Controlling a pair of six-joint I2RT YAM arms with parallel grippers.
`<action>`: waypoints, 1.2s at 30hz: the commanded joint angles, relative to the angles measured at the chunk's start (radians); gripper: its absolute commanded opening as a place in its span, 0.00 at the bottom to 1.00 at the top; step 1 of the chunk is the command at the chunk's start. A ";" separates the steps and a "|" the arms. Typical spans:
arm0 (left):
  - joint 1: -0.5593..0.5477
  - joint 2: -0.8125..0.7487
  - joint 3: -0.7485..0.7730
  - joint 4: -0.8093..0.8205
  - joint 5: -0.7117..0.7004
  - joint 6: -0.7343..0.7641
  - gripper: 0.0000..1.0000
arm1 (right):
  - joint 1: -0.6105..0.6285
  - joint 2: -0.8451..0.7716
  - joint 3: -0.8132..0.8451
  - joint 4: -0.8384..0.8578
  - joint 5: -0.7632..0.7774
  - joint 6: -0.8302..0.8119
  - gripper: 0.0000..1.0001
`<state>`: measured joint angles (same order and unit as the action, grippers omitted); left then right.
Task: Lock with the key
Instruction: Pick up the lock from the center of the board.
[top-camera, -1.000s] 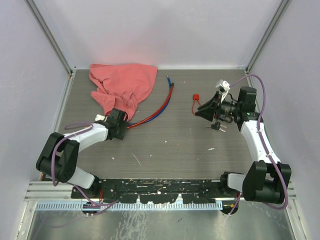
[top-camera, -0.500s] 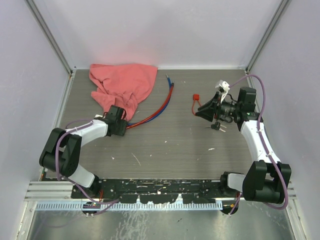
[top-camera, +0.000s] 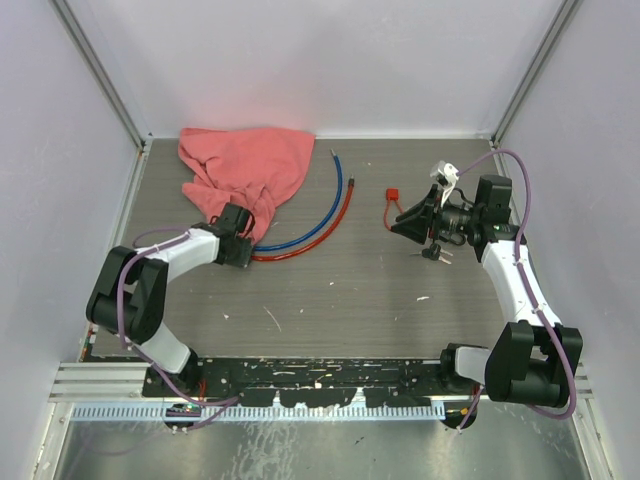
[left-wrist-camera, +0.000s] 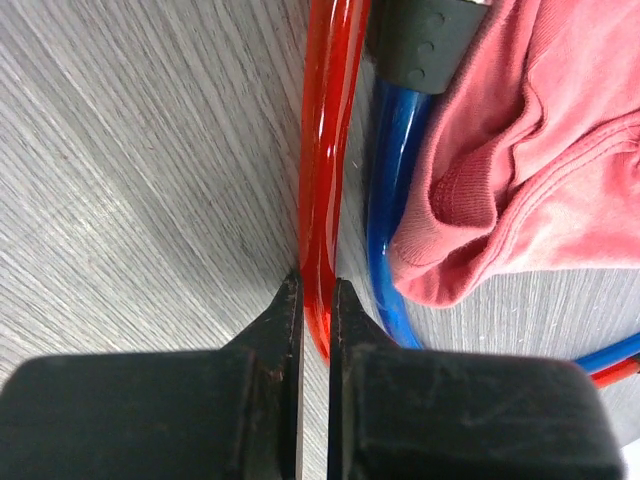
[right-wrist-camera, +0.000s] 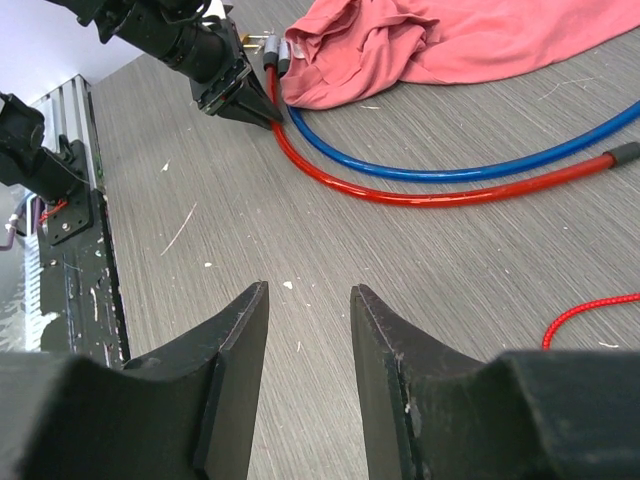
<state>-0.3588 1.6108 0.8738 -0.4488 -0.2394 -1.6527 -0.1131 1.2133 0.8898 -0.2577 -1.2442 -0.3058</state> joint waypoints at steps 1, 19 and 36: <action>0.004 -0.035 -0.011 -0.094 -0.019 0.064 0.00 | 0.003 -0.008 0.035 0.012 -0.003 -0.016 0.44; -0.013 -0.613 -0.255 0.173 -0.040 0.357 0.00 | 0.063 0.030 -0.028 0.179 -0.063 0.125 0.44; -0.113 -0.610 -0.162 0.296 0.118 0.641 0.00 | 0.206 0.077 -0.077 0.263 -0.092 0.109 0.52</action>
<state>-0.4458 0.9894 0.6327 -0.2794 -0.1787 -1.1072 0.0799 1.3025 0.8204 -0.0494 -1.3006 -0.1638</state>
